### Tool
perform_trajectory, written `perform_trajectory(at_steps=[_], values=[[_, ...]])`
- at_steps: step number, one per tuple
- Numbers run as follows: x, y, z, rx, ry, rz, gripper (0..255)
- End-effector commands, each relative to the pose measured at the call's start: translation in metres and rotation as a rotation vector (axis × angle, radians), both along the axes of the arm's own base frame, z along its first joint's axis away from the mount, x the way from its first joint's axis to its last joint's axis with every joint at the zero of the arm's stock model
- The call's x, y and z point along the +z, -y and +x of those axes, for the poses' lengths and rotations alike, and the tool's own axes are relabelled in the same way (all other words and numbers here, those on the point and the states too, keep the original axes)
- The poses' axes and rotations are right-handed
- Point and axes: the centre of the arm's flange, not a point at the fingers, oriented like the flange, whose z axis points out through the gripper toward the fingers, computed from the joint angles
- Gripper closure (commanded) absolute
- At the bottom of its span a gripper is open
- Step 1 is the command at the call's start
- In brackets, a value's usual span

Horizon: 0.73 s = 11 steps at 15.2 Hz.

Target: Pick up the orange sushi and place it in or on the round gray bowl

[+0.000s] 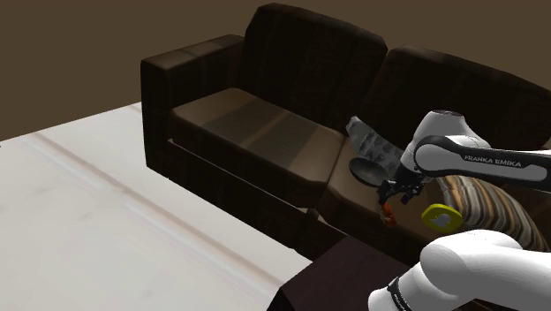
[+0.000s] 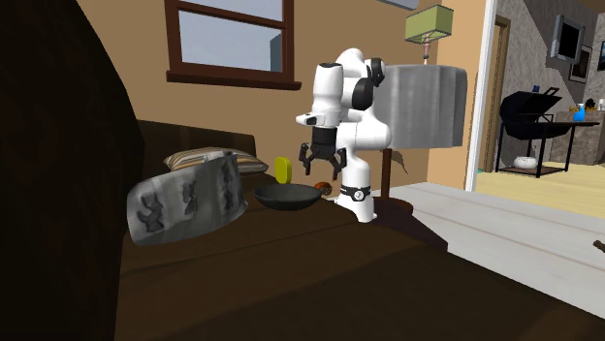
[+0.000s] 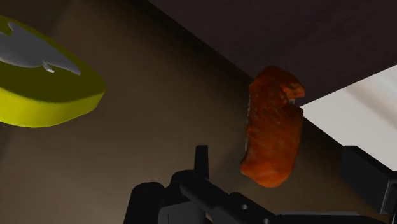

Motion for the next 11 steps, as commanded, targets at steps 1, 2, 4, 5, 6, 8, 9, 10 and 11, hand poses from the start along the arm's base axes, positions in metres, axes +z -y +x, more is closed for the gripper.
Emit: perform_trajectory(at_steps=[1, 2, 4, 5, 6, 8, 9, 10, 11], values=[[-0.010, 0.002, -0.002, -0.001, 0.000, 0.000, 0], [-0.015, 0.002, -0.002, -0.001, 0.000, 0.000, 0], [-0.024, 0.002, -0.003, -0.001, 0.000, 0.000, 0], [-0.024, 0.002, -0.003, -0.001, 0.000, 0.000, 0], [-0.024, 0.002, -0.003, -0.001, 0.000, 0.000, 0], [-0.024, 0.002, -0.003, -0.001, 0.000, 0.000, 0], [-0.024, 0.002, -0.003, -0.001, 0.000, 0.000, 0], [-0.024, 0.002, -0.003, -0.001, 0.000, 0.000, 0], [-0.023, 0.002, -0.003, -0.001, 0.000, 0.000, 0]])
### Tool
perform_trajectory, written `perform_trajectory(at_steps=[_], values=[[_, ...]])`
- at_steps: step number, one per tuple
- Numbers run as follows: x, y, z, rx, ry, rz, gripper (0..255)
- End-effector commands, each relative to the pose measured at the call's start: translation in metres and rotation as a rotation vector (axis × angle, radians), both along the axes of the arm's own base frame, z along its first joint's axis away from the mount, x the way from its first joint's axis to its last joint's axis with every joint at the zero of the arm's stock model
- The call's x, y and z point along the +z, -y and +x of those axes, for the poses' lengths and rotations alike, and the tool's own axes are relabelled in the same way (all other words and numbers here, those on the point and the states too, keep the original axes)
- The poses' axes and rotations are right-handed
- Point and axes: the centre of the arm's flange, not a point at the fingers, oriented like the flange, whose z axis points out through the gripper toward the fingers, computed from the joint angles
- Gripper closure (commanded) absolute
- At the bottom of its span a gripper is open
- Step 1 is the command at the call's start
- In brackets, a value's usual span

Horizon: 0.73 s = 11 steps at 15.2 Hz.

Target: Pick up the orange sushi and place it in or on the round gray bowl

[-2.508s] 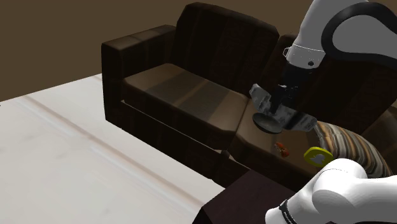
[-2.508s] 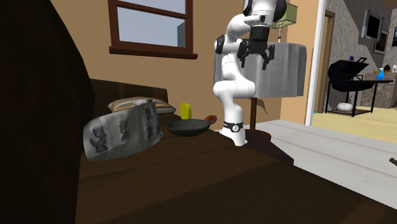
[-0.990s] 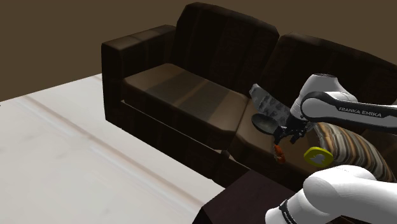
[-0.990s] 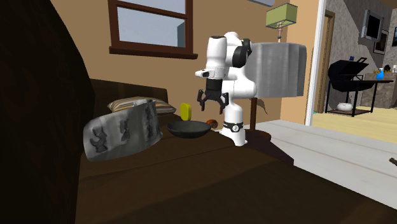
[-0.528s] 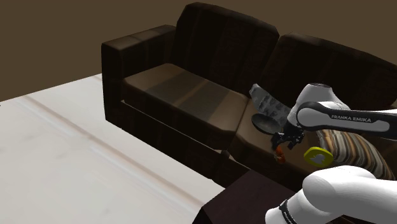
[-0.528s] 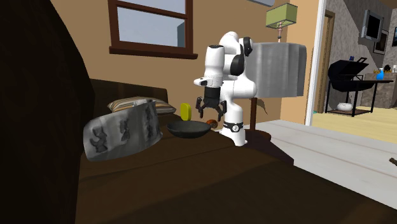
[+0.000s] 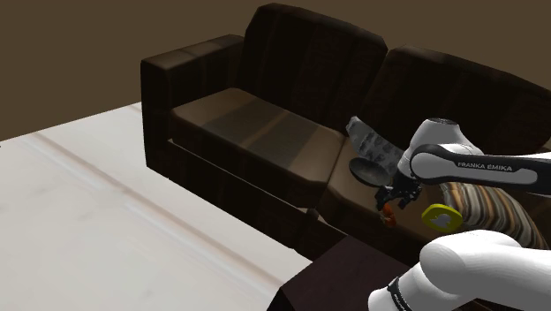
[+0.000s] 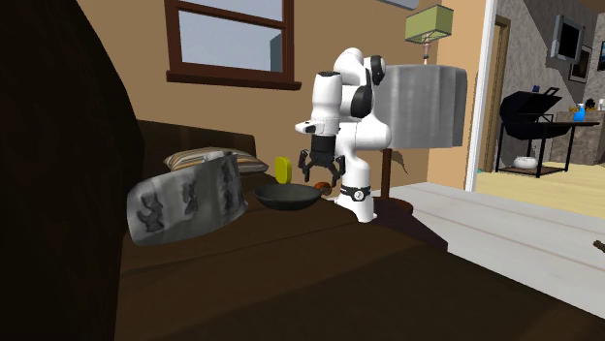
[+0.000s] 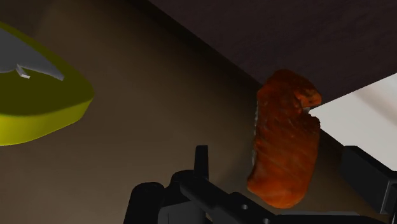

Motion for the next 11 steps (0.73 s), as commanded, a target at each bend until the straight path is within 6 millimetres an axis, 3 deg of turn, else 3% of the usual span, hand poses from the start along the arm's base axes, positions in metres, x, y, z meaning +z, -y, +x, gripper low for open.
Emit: perform_trajectory(at_steps=[1, 11], values=[[0.0000, 0.0000, 0.0000, 0.000, 0.000, 0.000, 255], [0.0052, 0.0000, -0.0001, 0.000, 0.000, 0.000, 255]])
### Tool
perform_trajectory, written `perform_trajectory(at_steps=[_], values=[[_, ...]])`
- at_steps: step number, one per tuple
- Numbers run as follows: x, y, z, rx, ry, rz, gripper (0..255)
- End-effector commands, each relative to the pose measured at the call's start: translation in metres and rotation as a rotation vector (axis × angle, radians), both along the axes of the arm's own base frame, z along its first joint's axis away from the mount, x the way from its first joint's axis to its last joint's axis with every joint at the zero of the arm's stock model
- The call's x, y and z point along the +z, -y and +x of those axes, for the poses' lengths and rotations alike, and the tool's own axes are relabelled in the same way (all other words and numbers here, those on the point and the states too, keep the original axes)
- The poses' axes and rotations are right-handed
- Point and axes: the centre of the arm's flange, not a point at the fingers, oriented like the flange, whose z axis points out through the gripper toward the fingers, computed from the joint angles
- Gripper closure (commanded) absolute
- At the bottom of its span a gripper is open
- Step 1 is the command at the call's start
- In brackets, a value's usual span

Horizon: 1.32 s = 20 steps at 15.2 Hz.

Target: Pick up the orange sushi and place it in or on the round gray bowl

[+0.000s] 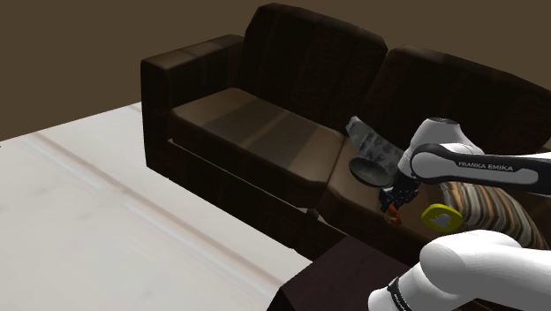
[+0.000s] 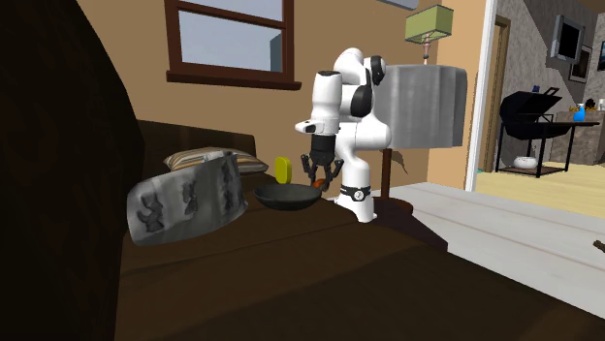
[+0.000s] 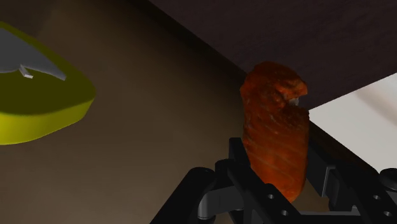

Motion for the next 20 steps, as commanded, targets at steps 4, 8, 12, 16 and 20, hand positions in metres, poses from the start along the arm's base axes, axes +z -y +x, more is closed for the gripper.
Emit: perform_trajectory(at_steps=[4, 8, 12, 16, 20], values=[[0.025, 0.000, 0.000, 0.000, 0.000, 0.000, 255], [0.046, 0.000, 0.000, 0.000, 0.000, 0.000, 255], [0.067, 0.000, 0.000, 0.000, 0.000, 0.000, 255], [0.088, 0.000, 0.000, 0.000, 0.000, 0.000, 255], [0.109, 0.000, 0.000, 0.000, 0.000, 0.000, 255]])
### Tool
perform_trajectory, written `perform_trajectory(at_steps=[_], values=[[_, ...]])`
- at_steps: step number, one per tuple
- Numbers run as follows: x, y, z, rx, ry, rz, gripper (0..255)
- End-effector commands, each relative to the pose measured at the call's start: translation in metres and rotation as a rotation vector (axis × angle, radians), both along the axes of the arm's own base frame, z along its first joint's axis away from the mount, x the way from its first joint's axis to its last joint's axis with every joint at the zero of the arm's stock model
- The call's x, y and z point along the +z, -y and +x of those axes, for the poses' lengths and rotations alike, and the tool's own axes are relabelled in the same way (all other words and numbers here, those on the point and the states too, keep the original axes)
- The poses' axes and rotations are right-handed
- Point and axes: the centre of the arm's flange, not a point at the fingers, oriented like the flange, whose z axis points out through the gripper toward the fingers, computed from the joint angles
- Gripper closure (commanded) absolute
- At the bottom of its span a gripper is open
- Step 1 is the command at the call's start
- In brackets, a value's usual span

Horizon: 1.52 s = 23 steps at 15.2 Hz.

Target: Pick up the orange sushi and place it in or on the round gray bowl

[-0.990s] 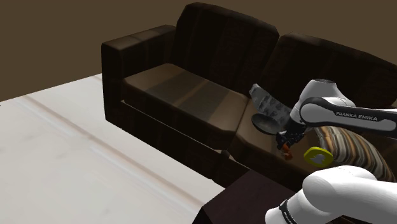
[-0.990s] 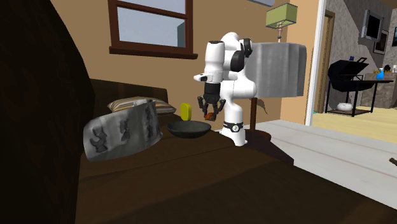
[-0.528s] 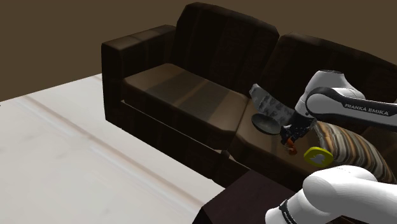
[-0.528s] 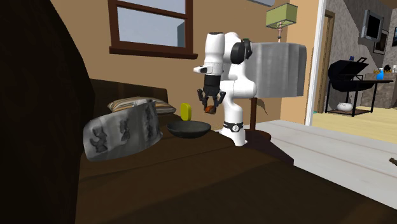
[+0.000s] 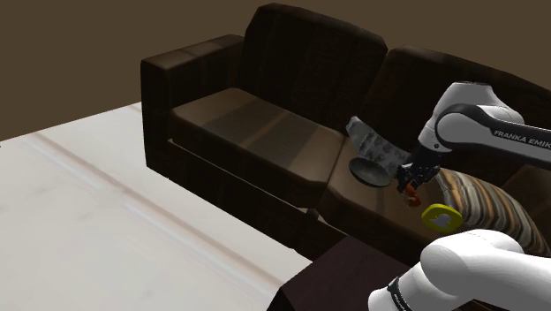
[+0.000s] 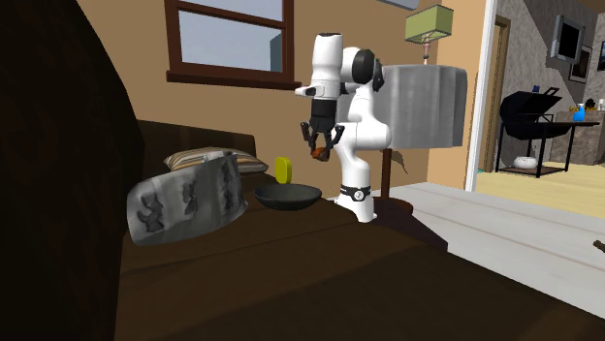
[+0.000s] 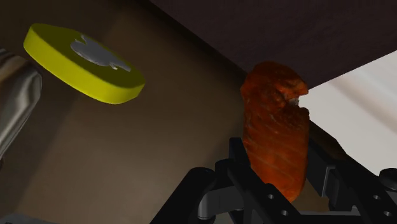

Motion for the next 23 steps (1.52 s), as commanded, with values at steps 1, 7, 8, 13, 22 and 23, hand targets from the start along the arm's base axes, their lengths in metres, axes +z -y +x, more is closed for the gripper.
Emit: perform_trajectory(at_steps=[1, 7, 8, 13, 22, 23], values=[[0.011, 0.000, 0.001, 0.000, 0.000, 0.000, 255], [0.015, 0.037, 0.055, 0.000, 0.000, 0.000, 255], [0.015, 0.044, 0.066, 0.000, 0.000, 0.000, 255], [0.015, 0.082, 0.121, 0.000, 0.000, 0.000, 255], [-0.016, 0.105, 0.155, 0.000, 0.000, 0.000, 255], [-0.022, 0.105, 0.155, 0.000, 0.000, 0.000, 255]])
